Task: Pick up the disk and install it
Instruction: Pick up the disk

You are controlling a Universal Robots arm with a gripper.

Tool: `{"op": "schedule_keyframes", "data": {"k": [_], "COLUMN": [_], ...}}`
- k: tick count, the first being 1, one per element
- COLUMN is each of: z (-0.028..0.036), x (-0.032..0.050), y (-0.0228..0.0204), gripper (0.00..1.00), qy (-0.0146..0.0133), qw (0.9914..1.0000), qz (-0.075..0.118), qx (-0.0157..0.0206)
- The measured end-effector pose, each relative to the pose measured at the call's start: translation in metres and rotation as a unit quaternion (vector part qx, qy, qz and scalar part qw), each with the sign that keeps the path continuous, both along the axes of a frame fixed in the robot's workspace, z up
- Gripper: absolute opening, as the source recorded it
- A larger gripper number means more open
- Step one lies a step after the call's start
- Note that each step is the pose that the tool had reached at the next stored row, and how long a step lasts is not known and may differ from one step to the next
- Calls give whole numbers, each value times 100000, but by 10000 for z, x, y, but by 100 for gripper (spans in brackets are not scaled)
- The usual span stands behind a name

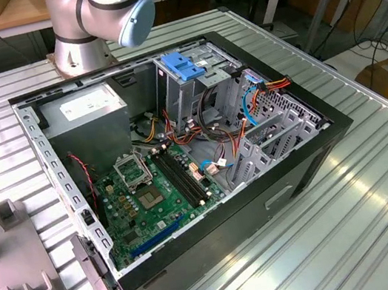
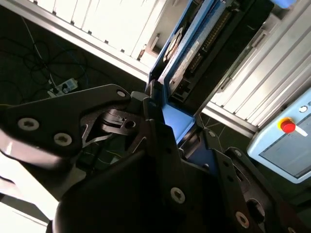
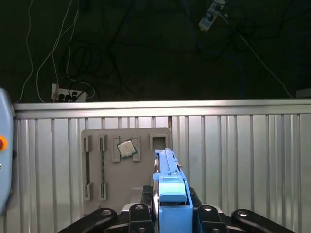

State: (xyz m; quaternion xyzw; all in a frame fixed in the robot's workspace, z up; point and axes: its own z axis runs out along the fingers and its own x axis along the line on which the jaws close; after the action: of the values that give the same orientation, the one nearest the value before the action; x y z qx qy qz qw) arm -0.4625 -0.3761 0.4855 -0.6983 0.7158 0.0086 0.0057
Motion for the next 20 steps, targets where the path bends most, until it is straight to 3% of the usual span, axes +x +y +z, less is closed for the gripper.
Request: {"op": "schedule_keyframes", "data": {"k": [8, 14, 20], "z": [188, 194, 195], "x": [0, 1, 84], "y": [0, 0, 0], "gripper": [37, 37, 37], "qy": [-6, -14, -6], "qw": [100000, 100000, 100000], "qz": [0, -1, 1], "qx": [3, 6, 1]}}
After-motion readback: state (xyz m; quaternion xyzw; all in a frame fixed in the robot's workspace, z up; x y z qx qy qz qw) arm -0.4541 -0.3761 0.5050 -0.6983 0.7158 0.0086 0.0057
